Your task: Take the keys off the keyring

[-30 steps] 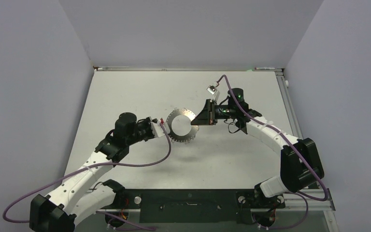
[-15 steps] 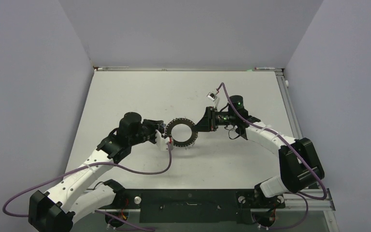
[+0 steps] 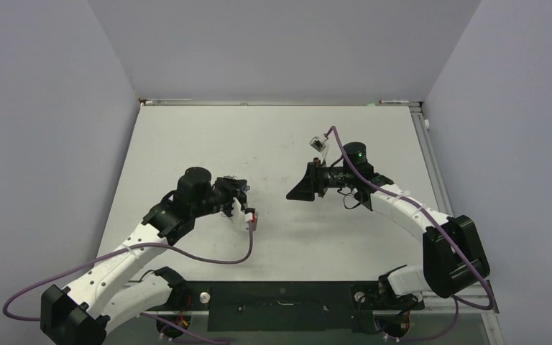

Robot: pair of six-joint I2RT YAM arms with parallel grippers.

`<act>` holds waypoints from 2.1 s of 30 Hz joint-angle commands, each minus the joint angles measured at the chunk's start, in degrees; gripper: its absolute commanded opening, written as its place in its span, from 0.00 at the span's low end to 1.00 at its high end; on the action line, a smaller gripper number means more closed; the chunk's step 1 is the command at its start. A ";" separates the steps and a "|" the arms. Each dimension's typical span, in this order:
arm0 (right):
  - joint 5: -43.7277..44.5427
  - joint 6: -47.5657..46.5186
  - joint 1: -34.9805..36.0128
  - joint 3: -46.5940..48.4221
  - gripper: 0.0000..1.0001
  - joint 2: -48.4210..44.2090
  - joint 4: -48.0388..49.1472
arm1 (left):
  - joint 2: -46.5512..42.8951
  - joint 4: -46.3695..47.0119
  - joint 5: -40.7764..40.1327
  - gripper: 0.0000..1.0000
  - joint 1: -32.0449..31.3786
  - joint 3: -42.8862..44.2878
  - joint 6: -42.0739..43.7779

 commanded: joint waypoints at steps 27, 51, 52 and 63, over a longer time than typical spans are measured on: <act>-11.78 -37.86 -0.61 16.34 0.87 -6.33 -30.27 | -7.94 -5.07 2.32 0.00 -10.42 6.20 6.09; -15.86 -53.25 6.25 19.84 0.62 -4.40 -34.59 | -11.27 7.24 -0.22 0.00 -16.36 -1.26 24.29; -16.75 -55.28 6.31 20.46 0.61 -4.06 -35.08 | -11.06 7.58 0.06 0.00 -16.37 -1.26 24.14; -15.11 -50.12 11.80 20.43 0.50 -3.09 -27.66 | -9.78 13.07 2.16 0.00 -16.29 -1.84 22.62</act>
